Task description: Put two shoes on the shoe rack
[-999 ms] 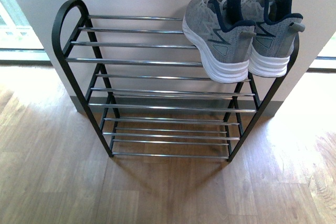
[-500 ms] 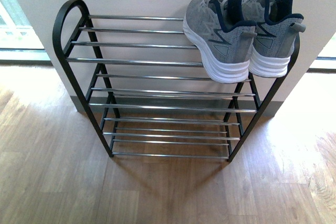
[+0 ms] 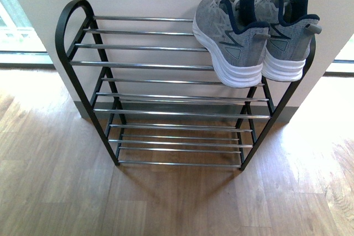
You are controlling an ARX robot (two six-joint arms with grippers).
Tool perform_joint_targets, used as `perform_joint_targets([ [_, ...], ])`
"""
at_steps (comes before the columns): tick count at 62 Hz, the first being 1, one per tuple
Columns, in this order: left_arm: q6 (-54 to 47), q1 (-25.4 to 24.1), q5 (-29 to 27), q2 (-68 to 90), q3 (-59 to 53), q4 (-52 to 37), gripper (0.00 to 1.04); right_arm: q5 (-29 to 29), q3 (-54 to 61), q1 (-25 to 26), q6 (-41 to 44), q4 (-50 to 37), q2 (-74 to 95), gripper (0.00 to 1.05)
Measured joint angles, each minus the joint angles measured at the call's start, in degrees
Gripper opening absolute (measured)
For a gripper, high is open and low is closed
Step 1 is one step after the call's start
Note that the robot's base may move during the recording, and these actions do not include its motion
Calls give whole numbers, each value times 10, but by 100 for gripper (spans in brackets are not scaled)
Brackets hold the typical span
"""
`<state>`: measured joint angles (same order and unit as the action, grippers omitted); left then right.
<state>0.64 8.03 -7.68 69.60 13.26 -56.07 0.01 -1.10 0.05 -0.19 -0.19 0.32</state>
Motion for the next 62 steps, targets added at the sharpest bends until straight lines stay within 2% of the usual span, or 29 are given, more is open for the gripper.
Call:
perform_joint_targets([
  [16, 0, -26, 26, -96, -59, 41, 1, 0, 0, 0, 0, 0, 0, 96],
  [20, 0, -32, 30, -99, -77, 16, 1, 0, 0, 0, 0, 0, 0, 96],
  [22, 0, -46, 53, -107, -87, 20, 1, 0, 0, 0, 0, 0, 0, 96],
  [28, 0, -76, 72, -152, -105, 56, 1, 0, 0, 0, 0, 0, 0, 96],
  [62, 0, -78, 76, -396, -124, 264, 1, 0, 0, 0, 0, 0, 0, 96],
])
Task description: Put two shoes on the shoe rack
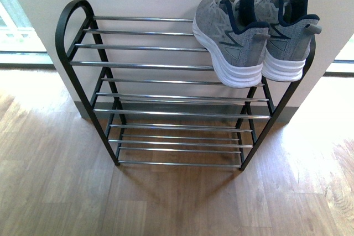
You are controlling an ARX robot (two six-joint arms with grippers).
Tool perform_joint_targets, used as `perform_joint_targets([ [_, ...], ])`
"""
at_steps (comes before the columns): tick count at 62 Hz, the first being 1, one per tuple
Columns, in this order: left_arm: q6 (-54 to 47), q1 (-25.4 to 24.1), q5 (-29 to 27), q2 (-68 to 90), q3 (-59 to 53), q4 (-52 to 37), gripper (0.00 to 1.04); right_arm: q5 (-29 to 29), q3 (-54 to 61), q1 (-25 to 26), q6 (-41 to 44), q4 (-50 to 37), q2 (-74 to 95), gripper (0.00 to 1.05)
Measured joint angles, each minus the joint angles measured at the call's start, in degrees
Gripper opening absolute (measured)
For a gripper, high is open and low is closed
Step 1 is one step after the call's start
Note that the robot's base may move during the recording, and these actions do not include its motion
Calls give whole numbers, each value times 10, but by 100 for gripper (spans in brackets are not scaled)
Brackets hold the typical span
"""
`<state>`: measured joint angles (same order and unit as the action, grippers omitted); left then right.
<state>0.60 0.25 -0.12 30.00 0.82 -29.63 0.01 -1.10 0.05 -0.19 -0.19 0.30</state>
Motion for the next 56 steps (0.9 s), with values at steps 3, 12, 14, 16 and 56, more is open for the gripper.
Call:
perform_joint_targets([
  [3, 0, 0, 0, -16, 0, 16, 1, 0, 0, 0, 0, 0, 0, 96],
  [12, 0, 0, 0, -59, 0, 57, 1, 0, 0, 0, 0, 0, 0, 96],
  [14, 0, 0, 0, -68, 0, 65, 1, 0, 0, 0, 0, 0, 0, 96],
  [16, 0, 0, 0, -76, 0, 73, 1, 0, 0, 0, 0, 0, 0, 96],
  [56, 0, 0, 0, -289, 0, 292, 1, 0, 0, 0, 0, 0, 0, 96],
])
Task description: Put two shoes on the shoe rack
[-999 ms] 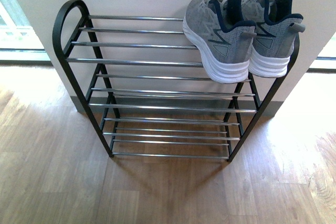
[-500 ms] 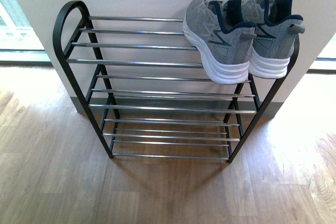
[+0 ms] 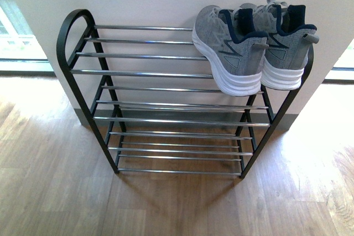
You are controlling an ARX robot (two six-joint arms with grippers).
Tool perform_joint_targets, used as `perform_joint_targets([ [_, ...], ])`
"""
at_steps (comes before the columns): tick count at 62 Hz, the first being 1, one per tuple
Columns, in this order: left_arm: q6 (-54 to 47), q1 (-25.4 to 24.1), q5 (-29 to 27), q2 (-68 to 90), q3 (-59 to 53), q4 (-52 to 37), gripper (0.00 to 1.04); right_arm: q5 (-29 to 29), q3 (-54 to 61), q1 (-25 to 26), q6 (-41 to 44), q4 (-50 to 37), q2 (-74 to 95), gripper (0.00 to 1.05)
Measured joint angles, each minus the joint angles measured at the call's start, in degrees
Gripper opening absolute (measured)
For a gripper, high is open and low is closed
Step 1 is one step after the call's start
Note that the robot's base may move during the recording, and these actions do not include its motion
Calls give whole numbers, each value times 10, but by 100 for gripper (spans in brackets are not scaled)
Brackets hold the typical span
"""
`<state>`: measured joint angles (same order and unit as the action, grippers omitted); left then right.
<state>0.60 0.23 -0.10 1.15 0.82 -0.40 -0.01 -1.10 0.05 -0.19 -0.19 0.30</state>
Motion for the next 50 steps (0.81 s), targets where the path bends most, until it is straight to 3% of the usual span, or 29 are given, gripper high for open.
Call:
perform_joint_targets([
  [23, 0, 0, 0, -2, 0, 4, 1, 0, 0, 0, 0, 0, 0, 96],
  [50, 0, 0, 0, -2, 0, 4, 76, 0, 0, 0, 0, 0, 0, 96],
])
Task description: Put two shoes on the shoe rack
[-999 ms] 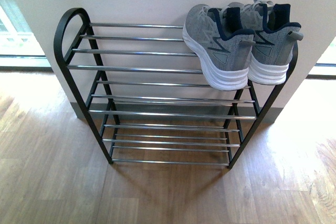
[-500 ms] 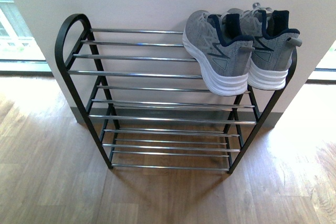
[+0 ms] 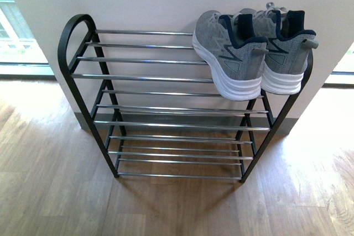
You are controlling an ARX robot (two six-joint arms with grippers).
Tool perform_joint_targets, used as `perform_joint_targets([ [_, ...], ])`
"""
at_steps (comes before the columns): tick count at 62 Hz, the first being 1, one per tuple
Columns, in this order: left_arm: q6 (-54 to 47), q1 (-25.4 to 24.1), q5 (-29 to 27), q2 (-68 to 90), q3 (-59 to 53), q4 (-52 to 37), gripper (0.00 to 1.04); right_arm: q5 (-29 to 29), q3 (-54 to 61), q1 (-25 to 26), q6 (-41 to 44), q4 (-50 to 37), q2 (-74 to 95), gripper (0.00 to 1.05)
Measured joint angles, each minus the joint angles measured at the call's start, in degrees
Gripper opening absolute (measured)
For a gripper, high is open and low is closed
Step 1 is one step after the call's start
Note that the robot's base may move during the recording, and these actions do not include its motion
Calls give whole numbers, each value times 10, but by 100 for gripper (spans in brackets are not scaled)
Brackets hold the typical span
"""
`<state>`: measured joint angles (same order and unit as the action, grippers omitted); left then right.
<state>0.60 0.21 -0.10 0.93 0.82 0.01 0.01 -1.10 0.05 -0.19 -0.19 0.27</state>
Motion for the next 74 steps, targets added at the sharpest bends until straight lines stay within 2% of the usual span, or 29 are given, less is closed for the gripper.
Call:
perform_joint_targets([
  [9, 0, 0, -1, 0, 0, 0, 97, 2, 0, 0, 0, 0, 0, 96],
  [13, 0, 0, -1, 0, 0, 0, 95, 2, 0, 0, 0, 0, 0, 96],
  [74, -1, -1, 1, 0, 0, 0, 95, -2, 0, 0, 0, 1, 0, 96],
])
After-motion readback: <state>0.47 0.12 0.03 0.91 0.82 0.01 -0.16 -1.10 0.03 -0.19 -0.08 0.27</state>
